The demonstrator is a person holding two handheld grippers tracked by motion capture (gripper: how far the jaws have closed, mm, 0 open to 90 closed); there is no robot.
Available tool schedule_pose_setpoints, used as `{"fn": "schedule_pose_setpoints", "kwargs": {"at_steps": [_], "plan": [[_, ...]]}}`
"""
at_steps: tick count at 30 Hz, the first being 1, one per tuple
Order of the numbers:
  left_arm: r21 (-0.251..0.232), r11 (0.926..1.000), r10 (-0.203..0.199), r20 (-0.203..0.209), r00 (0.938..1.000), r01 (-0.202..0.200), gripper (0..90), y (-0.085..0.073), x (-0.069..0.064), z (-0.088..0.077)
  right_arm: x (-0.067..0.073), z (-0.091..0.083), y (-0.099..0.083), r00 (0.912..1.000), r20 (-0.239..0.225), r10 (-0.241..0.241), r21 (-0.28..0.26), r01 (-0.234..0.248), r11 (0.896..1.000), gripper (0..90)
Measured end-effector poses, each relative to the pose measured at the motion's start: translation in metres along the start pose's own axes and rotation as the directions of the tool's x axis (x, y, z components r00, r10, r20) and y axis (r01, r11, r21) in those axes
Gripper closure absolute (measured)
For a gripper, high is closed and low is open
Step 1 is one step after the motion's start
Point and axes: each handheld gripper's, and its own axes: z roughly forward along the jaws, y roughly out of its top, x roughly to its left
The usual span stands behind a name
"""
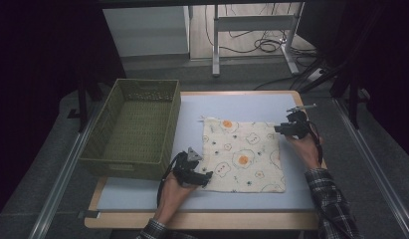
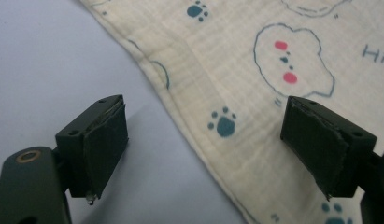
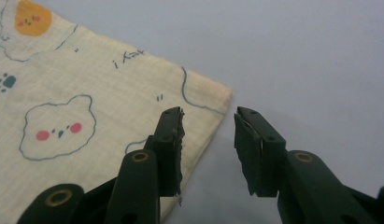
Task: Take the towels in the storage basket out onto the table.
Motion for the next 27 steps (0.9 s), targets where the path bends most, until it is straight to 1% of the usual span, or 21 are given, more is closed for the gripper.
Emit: {"fn": "schedule_pose_setpoints", "kwargs": {"at_steps": [2,3,6,9,11,14,17,18,22,27], "plan": [[-0.007,0.9999,-0.007,0.010,0.9999,0.008,16.1,0.004,0.002,0.002,0.000,-0.001,-0.002,1.0000,-0.001,0.005,0.001,-0.005,1.000,61.2],[-0.011,0.9999,-0.010,0.011,0.9999,0.010,16.9,0.009,0.003,0.005,-0.001,-0.002,-0.003,1.0000,0.002,0.000,0.000,0.000,1.000,60.9],[-0.008,0.9999,-0.012,-0.005,0.9999,0.012,18.8,0.020,0.007,0.009,-0.001,-0.005,-0.006,1.0000,0.002,0.001,-0.005,-0.001,1.000,58.8],[-0.016,0.9998,-0.010,-0.018,0.9998,0.009,21.3,0.033,0.012,0.012,0.000,-0.008,-0.008,1.0000,0.007,-0.006,-0.008,0.006,1.000,56.8],[-0.025,0.9997,-0.008,-0.024,0.9997,0.007,22.7,0.041,0.014,0.015,0.001,-0.008,-0.010,1.0000,0.000,-0.006,-0.008,0.006,1.000,56.2],[-0.025,0.9994,-0.024,-0.030,0.9993,0.023,24.3,0.055,0.019,0.022,0.001,-0.008,-0.013,0.9999,-0.006,-0.009,-0.008,0.009,1.000,56.1],[-0.027,0.9993,-0.028,-0.047,0.9985,0.027,26.9,0.064,0.023,0.027,0.002,-0.007,-0.014,0.9998,-0.008,-0.020,0.001,0.020,1.000,56.4],[-0.029,0.9990,-0.034,-0.057,0.9978,0.033,27.7,0.069,0.026,0.029,0.002,-0.007,-0.014,0.9997,-0.008,-0.023,0.001,0.023,1.000,56.6],[-0.033,0.9984,-0.048,-0.057,0.9972,0.046,32.5,0.081,0.038,0.039,0.001,-0.007,-0.014,0.9997,-0.011,-0.021,-0.006,0.021,1.000,56.7],[-0.025,0.9978,-0.064,-0.102,0.9928,0.061,39.2,0.091,0.055,0.051,-0.002,-0.005,-0.015,0.9998,-0.005,-0.020,-0.008,0.020,1.000,58.7]]}}
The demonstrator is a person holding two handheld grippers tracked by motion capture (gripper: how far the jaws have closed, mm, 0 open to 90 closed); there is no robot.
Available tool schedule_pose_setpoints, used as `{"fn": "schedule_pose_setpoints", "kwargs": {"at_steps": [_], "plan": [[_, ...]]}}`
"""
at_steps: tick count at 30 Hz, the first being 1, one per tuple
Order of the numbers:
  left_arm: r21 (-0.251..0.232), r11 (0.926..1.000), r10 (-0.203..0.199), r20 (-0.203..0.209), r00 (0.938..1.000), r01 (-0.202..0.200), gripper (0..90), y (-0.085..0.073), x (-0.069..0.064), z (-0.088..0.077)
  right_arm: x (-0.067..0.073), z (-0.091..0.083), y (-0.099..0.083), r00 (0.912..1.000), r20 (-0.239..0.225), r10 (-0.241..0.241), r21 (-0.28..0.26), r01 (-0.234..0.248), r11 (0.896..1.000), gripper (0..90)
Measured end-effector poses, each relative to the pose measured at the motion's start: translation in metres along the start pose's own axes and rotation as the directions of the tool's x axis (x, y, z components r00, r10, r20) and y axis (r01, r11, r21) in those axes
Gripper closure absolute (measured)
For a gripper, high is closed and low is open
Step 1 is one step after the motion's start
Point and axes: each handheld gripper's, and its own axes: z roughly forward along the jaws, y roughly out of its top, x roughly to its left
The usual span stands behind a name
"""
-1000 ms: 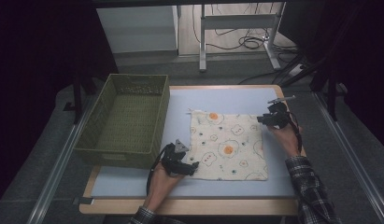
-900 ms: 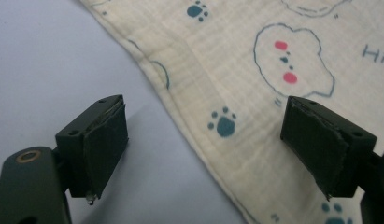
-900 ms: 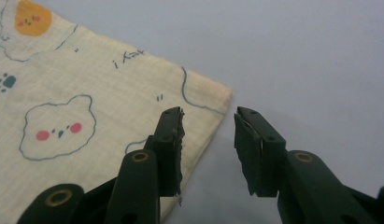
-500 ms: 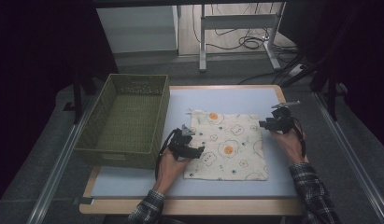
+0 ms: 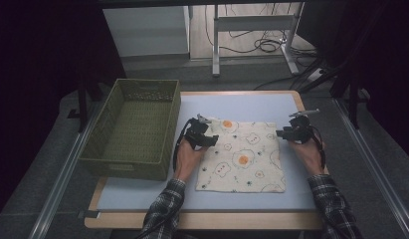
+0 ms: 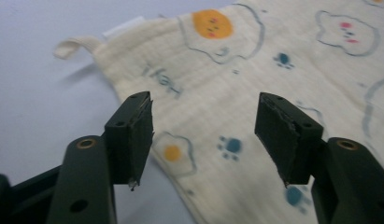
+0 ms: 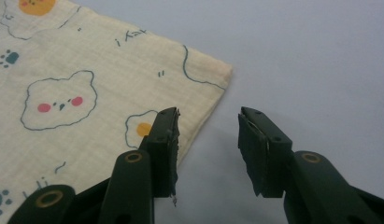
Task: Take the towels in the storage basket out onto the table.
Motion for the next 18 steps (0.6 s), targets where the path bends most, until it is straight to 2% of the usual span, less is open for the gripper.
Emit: {"fn": "schedule_pose_setpoints", "kwargs": {"at_steps": [5,12,15,18], "plan": [[-0.003,0.9999,-0.015,-0.047,0.9988,0.015,48.4,0.008,0.013,0.009,-0.004,0.002,0.000,0.9999,0.003,0.015,-0.004,-0.015,1.000,61.4],[-0.011,0.9990,-0.045,-0.114,0.9924,0.044,61.4,0.016,0.031,0.021,-0.007,0.007,0.004,0.9995,0.014,0.030,-0.019,-0.029,0.999,65.5],[-0.029,0.9976,-0.066,-0.121,0.9905,0.063,65.2,0.018,0.035,0.025,-0.007,0.011,0.006,0.9990,0.022,0.040,-0.030,-0.039,0.999,67.2],[-0.022,0.9978,-0.065,-0.123,0.9904,0.062,64.8,0.021,0.038,0.031,-0.007,0.017,0.008,0.9985,0.037,0.040,-0.033,-0.039,0.999,69.9]]}}
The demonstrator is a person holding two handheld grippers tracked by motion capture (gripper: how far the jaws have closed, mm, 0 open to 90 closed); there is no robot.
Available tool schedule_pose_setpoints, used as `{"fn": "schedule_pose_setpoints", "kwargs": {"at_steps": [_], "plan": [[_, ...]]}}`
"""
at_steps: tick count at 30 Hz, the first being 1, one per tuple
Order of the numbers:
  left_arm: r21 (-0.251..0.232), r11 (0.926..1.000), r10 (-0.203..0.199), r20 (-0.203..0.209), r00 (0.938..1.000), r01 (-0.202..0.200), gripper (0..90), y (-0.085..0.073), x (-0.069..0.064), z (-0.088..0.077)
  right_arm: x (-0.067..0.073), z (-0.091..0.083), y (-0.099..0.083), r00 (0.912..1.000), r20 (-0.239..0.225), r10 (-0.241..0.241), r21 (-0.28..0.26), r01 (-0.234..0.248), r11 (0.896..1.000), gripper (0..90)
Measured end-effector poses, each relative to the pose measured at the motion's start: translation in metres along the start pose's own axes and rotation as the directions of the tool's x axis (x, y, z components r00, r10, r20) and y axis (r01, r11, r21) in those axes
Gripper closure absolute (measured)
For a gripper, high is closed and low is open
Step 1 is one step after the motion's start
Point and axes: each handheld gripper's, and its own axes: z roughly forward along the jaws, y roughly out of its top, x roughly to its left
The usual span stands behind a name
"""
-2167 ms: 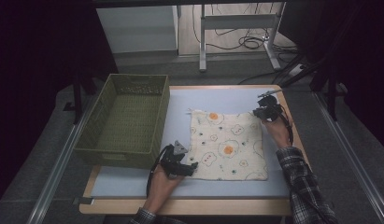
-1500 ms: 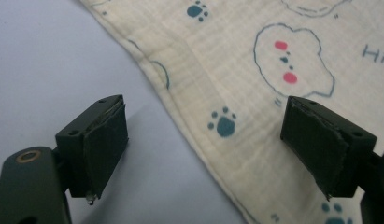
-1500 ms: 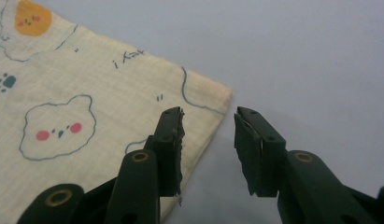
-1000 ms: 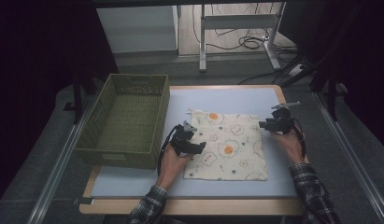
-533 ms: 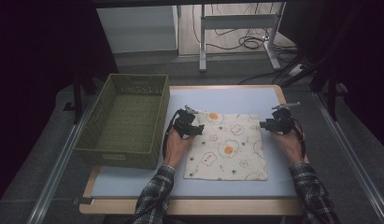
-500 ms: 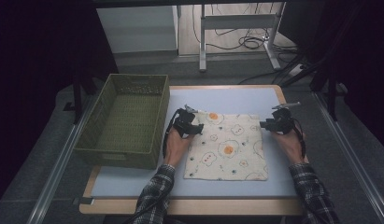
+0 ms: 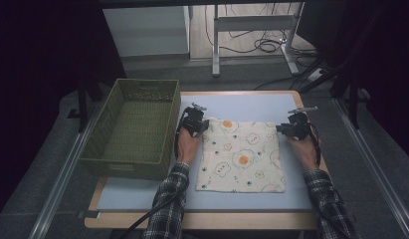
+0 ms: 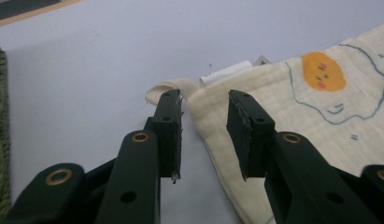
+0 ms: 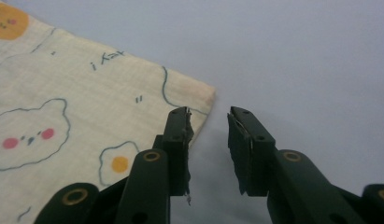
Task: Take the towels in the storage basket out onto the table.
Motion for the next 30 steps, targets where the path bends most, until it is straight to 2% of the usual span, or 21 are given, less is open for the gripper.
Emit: {"fn": "schedule_pose_setpoints", "kwargs": {"at_steps": [5,9,11,13,15,17,19,21,25,30], "plan": [[0.006,1.0000,0.002,-0.017,0.9998,-0.002,58.9,0.002,0.001,0.010,-0.003,0.007,0.003,0.9996,-0.004,0.028,-0.022,-0.028,0.999,70.5],[0.017,0.9997,0.016,-0.040,0.9991,-0.016,51.7,0.000,0.003,0.018,-0.001,0.014,0.006,0.9999,-0.001,0.015,-0.026,-0.015,1.000,68.3],[0.003,1.0000,-0.003,-0.032,0.9995,0.004,46.7,-0.002,0.006,0.019,0.001,0.018,0.008,1.0000,0.004,0.004,-0.020,-0.004,1.000,64.6],[-0.002,0.9994,-0.036,0.004,0.9993,0.036,46.0,-0.003,0.010,0.020,0.004,0.022,0.010,0.9999,0.006,-0.010,-0.013,0.010,1.000,62.9],[-0.003,0.9994,-0.033,0.036,0.9988,0.033,51.3,-0.004,0.011,0.020,0.007,0.026,0.011,0.9995,0.017,-0.026,-0.012,0.026,1.000,63.5],[-0.006,0.9998,-0.017,0.056,0.9983,0.018,62.0,-0.004,0.008,0.020,0.009,0.026,0.012,0.9997,0.013,-0.021,-0.004,0.021,1.000,71.2],[-0.007,0.9999,-0.015,0.074,0.9972,0.016,76.4,-0.004,0.005,0.020,0.012,0.026,0.013,0.9999,-0.006,-0.012,0.008,0.012,1.000,83.1],[-0.009,0.9998,-0.017,0.082,0.9965,0.018,86.8,-0.004,0.003,0.019,0.016,0.025,0.013,0.9997,0.003,-0.023,0.018,0.023,1.000,86.0],[-0.030,0.9995,-0.002,0.059,0.9983,0.004,88.6,-0.004,0.001,0.013,0.020,0.020,0.014,0.9969,0.033,-0.071,0.022,0.070,0.997,86.5],[-0.074,0.9972,0.011,0.046,0.9989,-0.007,88.5,0.001,0.002,-0.007,0.017,0.002,0.019,0.9988,0.020,-0.044,-0.037,0.045,0.998,86.5]]}}
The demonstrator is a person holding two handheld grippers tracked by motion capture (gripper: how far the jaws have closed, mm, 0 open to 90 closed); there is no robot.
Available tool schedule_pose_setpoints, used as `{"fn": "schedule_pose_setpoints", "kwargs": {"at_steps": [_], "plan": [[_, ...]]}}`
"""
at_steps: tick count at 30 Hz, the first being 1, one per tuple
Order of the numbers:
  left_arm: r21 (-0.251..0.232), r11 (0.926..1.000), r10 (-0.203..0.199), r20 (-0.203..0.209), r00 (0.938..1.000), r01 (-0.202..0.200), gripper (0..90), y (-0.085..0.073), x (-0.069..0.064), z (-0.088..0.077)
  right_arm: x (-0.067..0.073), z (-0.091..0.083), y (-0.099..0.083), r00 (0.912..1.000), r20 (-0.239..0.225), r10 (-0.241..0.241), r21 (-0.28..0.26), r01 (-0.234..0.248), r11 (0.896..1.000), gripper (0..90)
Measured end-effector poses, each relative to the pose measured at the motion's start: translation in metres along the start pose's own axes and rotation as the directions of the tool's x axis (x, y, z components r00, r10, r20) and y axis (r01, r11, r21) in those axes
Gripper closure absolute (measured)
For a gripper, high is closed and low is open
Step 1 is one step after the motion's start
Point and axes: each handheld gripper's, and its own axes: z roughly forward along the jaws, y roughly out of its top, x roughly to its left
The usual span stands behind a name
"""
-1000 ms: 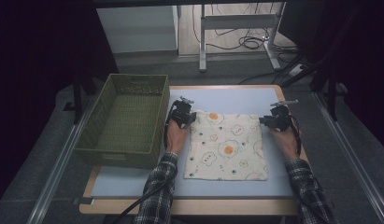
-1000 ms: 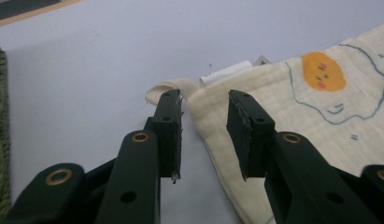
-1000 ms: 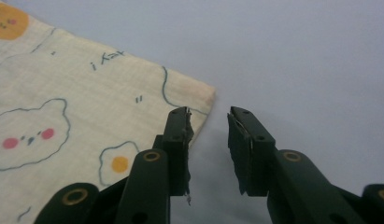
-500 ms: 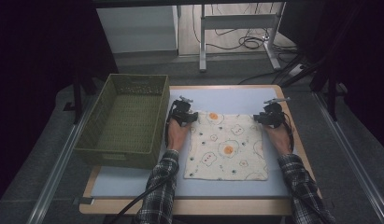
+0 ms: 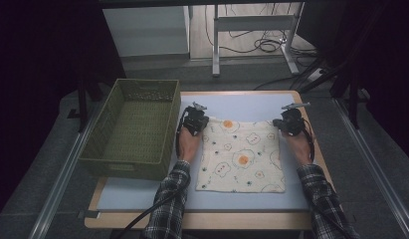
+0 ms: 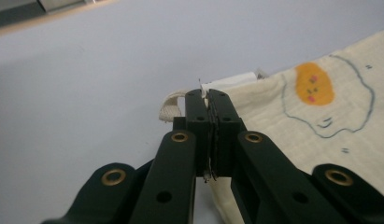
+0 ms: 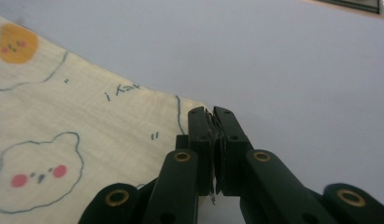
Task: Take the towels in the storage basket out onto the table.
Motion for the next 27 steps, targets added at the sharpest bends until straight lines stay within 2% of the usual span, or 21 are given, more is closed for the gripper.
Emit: {"fn": "schedule_pose_setpoints", "kwargs": {"at_steps": [4,8,10,18,23,27], "plan": [[-0.016,0.9996,0.025,-0.016,0.9996,-0.025,88.4,0.001,-0.005,-0.016,0.001,-0.015,-0.001,0.9999,-0.012,-0.005,-0.021,0.005,1.000,86.4],[-0.033,0.9985,0.043,-0.025,0.9988,-0.044,88.4,-0.007,-0.015,-0.026,0.003,-0.030,-0.006,0.9995,-0.031,-0.011,-0.044,0.010,0.999,86.5],[-0.030,0.9978,0.059,-0.031,0.9978,-0.060,88.4,-0.011,-0.019,-0.029,0.005,-0.036,-0.011,0.9990,-0.041,-0.019,-0.050,0.017,0.999,86.4],[-0.023,0.9965,0.079,-0.037,0.9962,-0.080,88.2,-0.027,-0.035,-0.045,0.010,-0.053,-0.035,0.9959,-0.087,-0.027,-0.056,0.022,0.998,86.3],[-0.004,0.9936,0.112,-0.024,0.9934,-0.112,88.1,-0.038,-0.045,-0.055,0.016,-0.064,-0.049,0.9942,-0.102,-0.034,-0.061,0.028,0.998,86.3],[-0.015,0.9937,0.111,0.007,0.9938,-0.111,88.0,-0.052,-0.049,-0.065,0.021,-0.073,-0.058,0.9929,-0.108,-0.051,-0.071,0.044,0.996,86.2]]}}
